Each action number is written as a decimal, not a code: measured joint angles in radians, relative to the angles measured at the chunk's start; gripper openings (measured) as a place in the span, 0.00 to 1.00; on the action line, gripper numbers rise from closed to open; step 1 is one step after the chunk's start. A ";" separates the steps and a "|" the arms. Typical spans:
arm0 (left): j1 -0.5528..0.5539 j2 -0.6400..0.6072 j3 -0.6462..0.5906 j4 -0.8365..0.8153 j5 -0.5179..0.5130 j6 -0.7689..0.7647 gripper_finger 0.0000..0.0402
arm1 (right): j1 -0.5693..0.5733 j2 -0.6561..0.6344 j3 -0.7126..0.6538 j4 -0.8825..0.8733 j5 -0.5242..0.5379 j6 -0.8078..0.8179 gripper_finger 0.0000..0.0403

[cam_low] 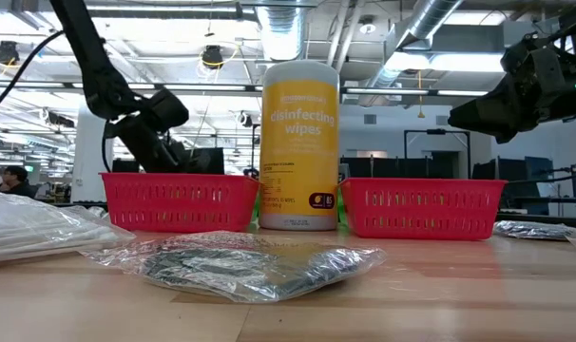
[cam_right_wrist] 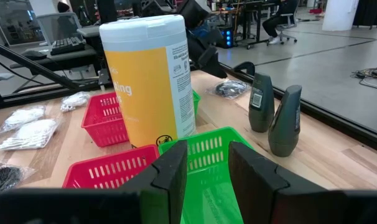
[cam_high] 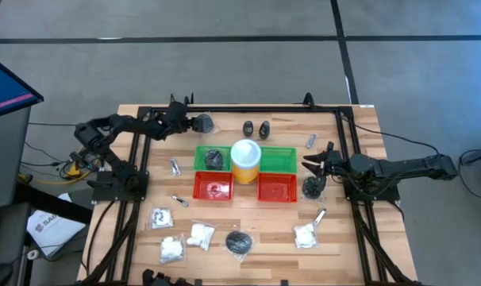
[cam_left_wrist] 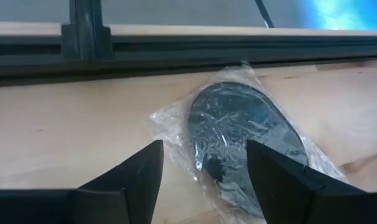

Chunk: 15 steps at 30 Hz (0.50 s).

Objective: Pick & Place Travel size toiletries
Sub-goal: Put the top left hairbrush into the left green basket

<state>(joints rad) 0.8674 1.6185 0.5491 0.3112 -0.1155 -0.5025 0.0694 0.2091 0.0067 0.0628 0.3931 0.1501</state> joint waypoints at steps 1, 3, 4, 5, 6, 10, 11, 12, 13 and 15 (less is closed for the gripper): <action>0.000 0.002 0.002 -0.001 -0.001 0.000 0.55 | 0.000 0.000 0.000 0.000 0.000 0.000 0.27; 0.000 0.001 0.005 0.001 0.000 0.000 0.54 | 0.000 0.000 0.000 0.000 0.000 0.000 0.27; 0.000 0.001 0.005 0.004 -0.001 0.000 0.54 | 0.000 0.000 0.000 0.000 0.000 0.000 0.27; 0.000 0.001 0.005 0.002 -0.001 -0.001 0.54 | 0.000 0.000 0.000 0.000 0.000 0.000 0.27; 0.000 0.001 0.005 0.001 -0.001 -0.001 0.53 | 0.000 0.000 0.000 0.000 0.000 0.000 0.27; 0.000 0.001 0.005 -0.011 -0.001 -0.003 0.53 | 0.000 0.000 0.000 0.000 0.000 0.000 0.27; 0.000 0.001 0.005 -0.021 -0.001 -0.003 0.53 | 0.000 0.000 0.000 0.000 0.000 0.000 0.27; -0.001 0.001 0.005 -0.026 -0.001 -0.003 0.53 | 0.000 0.000 0.000 0.000 0.000 0.000 0.27; -0.004 0.001 0.005 -0.027 -0.001 -0.003 0.53 | 0.000 0.000 0.000 0.000 0.000 0.000 0.27; -0.008 0.001 0.005 -0.030 -0.001 -0.004 0.53 | 0.000 0.000 0.000 0.000 0.000 0.000 0.27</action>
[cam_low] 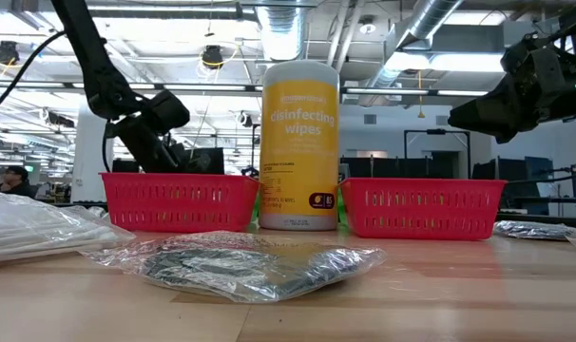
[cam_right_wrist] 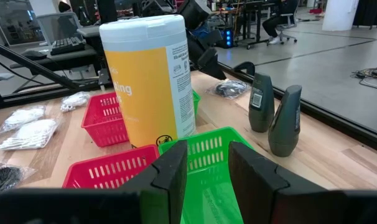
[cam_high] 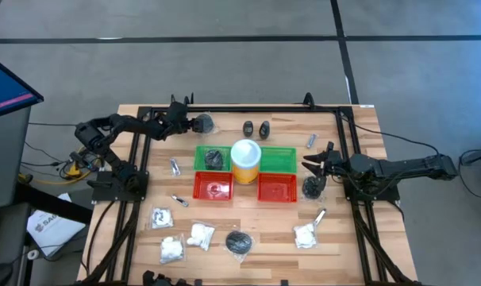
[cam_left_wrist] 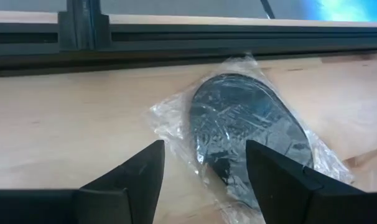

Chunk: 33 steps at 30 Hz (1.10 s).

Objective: Pick & Place Travel size toiletries
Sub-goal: Put the top left hairbrush into the left green basket

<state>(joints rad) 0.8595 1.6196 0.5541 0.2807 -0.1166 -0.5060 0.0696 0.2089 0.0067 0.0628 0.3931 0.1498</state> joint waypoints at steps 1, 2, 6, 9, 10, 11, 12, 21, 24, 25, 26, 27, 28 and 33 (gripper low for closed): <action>-0.003 0.000 0.000 -0.006 0.000 0.000 0.53 | 0.000 0.000 0.000 0.000 0.000 0.000 0.27; -0.006 0.000 0.000 -0.013 0.000 -0.003 0.53 | 0.000 0.000 0.000 0.000 0.000 0.000 0.27; -0.020 0.000 0.000 -0.020 0.020 -0.023 0.53 | 0.000 0.000 0.000 0.000 0.000 0.000 0.27; -0.039 0.000 0.000 -0.020 0.016 -0.024 0.53 | 0.000 0.000 0.000 0.000 0.000 0.000 0.27; -0.045 0.000 0.000 -0.020 0.012 -0.025 0.53 | 0.000 0.000 0.000 0.000 0.000 0.000 0.27; -0.048 0.000 0.000 -0.021 0.012 -0.027 0.53 | 0.000 0.000 0.000 0.000 0.000 0.000 0.27; -0.051 0.000 0.000 -0.021 0.012 -0.030 0.53 | 0.000 0.000 0.000 0.000 0.000 0.000 0.27; -0.061 0.069 0.083 -0.111 -0.011 -0.022 0.53 | 0.000 0.000 0.000 0.000 0.000 0.000 0.27; -0.069 0.084 0.113 -0.153 -0.028 -0.017 0.53 | 0.000 0.000 0.000 0.000 0.000 0.000 0.27; -0.070 0.086 0.118 -0.159 -0.033 -0.016 0.53 | 0.000 0.000 0.000 0.000 0.000 0.000 0.27; -0.070 0.087 0.123 -0.166 -0.033 -0.015 0.53 | 0.000 0.000 0.000 0.000 0.000 0.000 0.27; -0.070 0.087 0.126 -0.173 -0.032 -0.015 0.51 | 0.000 0.000 0.000 0.000 0.000 0.000 0.27; -0.070 0.087 0.130 -0.181 -0.031 -0.014 0.49 | 0.000 0.000 0.000 0.000 0.000 0.000 0.27; -0.066 0.089 0.131 -0.177 -0.001 0.005 0.26 | 0.000 0.000 0.000 0.000 0.000 0.000 0.27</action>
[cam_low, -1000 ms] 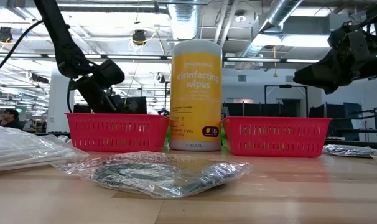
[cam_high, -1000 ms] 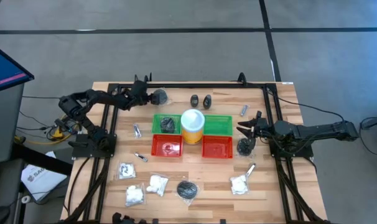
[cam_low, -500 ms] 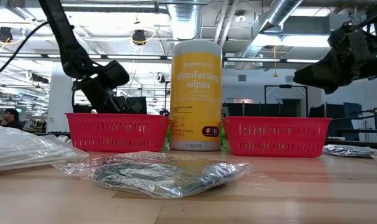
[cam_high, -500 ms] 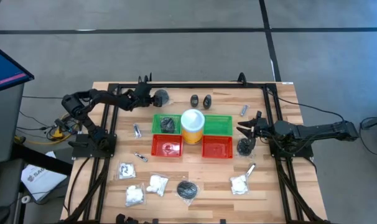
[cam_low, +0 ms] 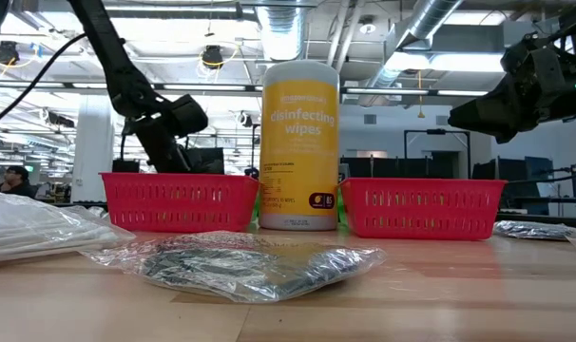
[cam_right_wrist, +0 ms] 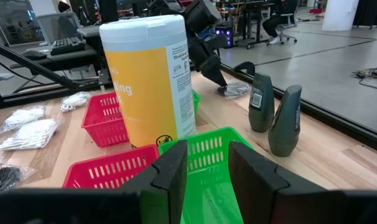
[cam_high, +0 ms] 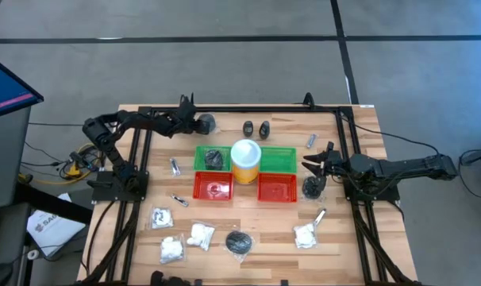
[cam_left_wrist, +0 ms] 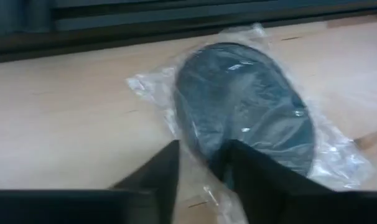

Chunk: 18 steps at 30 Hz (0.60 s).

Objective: Pick & Place Travel size toiletries
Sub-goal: Put the top left hairbrush into the left green basket

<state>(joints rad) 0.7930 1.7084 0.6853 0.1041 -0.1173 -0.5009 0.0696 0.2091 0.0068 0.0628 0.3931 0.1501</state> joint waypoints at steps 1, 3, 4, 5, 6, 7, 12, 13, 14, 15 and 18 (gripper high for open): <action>-0.001 0.000 0.000 0.000 0.007 0.010 0.19 | 0.000 0.000 0.000 0.000 0.000 0.000 0.27; -0.001 0.001 -0.001 -0.008 0.025 0.052 0.06 | 0.000 0.000 0.000 0.000 0.000 0.000 0.27; -0.001 0.002 -0.003 -0.005 0.022 0.055 0.03 | 0.000 0.000 0.000 0.000 0.000 0.000 0.27; -0.001 0.002 -0.002 -0.008 0.022 0.057 0.02 | 0.000 0.000 0.000 0.000 0.000 0.000 0.27; -0.001 0.002 -0.002 -0.008 0.020 0.059 0.01 | 0.000 0.000 0.000 0.000 0.000 0.000 0.27; -0.001 0.002 -0.002 -0.009 0.020 0.069 0.01 | 0.000 0.000 0.000 0.000 0.000 0.000 0.27; -0.001 -0.010 -0.004 -0.019 0.019 0.086 0.00 | 0.000 0.000 0.000 0.000 0.000 0.000 0.27; -0.001 -0.020 -0.005 -0.029 0.020 0.086 0.00 | 0.000 0.000 0.000 0.000 0.000 0.000 0.27; -0.001 -0.031 -0.007 -0.040 0.020 0.086 0.00 | 0.000 0.000 0.000 0.000 0.000 0.000 0.27; -0.002 -0.045 -0.008 -0.047 0.020 0.091 0.00 | 0.000 0.000 0.000 0.000 0.000 0.000 0.27; -0.004 -0.109 -0.006 -0.059 0.019 0.105 0.00 | 0.000 0.000 0.000 0.000 0.000 0.000 0.27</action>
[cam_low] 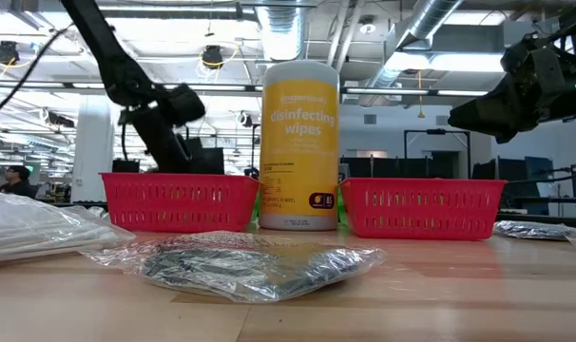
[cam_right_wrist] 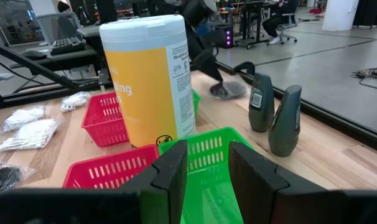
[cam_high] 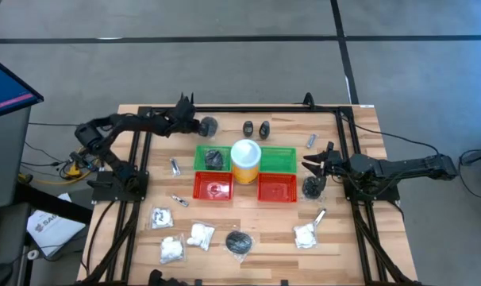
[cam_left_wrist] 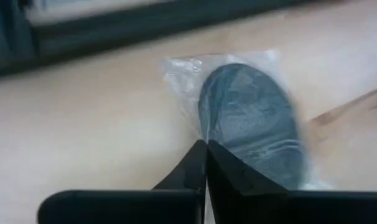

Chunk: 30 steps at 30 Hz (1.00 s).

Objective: Pick & Place Travel size toiletries
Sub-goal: Put the top left hairbrush into the left green basket

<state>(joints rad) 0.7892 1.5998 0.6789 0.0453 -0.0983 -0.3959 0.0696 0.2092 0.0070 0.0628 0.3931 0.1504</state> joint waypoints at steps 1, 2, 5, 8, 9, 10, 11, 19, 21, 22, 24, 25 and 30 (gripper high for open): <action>-0.003 -0.021 0.000 -0.014 -0.002 0.006 0.00 | 0.000 0.000 0.000 0.000 0.000 0.000 0.27; -0.007 -0.045 0.000 -0.038 -0.011 0.017 0.00 | 0.000 0.000 0.000 0.000 0.000 0.000 0.27; -0.026 -0.119 0.000 -0.070 -0.027 0.026 0.00 | 0.000 0.000 0.000 0.000 0.000 0.000 0.27; -0.052 -0.180 0.000 -0.096 -0.026 0.031 0.00 | 0.000 0.000 0.000 0.000 0.000 0.000 0.27; -0.062 -0.201 0.000 -0.107 -0.027 0.032 0.00 | 0.000 0.000 0.000 0.000 0.000 0.000 0.27; -0.072 -0.218 0.000 -0.110 -0.028 0.033 0.00 | 0.000 0.000 0.000 0.000 0.000 0.000 0.27; -0.085 -0.234 0.000 -0.111 -0.029 0.033 0.00 | 0.000 0.000 0.000 0.000 0.000 0.000 0.27; -0.190 -0.335 0.001 -0.144 -0.034 0.060 0.00 | 0.000 0.000 0.000 0.000 0.000 0.000 0.27; -0.217 -0.352 0.001 -0.144 -0.034 0.059 0.00 | 0.000 0.000 0.000 0.000 0.000 0.000 0.27; -0.232 -0.359 0.001 -0.144 -0.034 0.059 0.00 | 0.000 0.000 0.000 0.000 0.000 0.000 0.27; -0.264 -0.371 0.001 -0.145 -0.035 0.064 0.00 | 0.000 0.000 0.000 0.000 0.000 0.000 0.27; -0.281 -0.375 0.001 -0.144 -0.035 0.074 0.00 | 0.000 0.000 0.000 0.000 0.000 0.000 0.27; -0.353 -0.385 0.001 -0.146 -0.046 0.076 0.00 | 0.000 0.000 0.000 0.000 0.000 0.000 0.27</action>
<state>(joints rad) 0.4360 1.2152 0.6795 -0.1007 -0.1442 -0.3195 0.0694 0.2091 0.0070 0.0628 0.3931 0.1505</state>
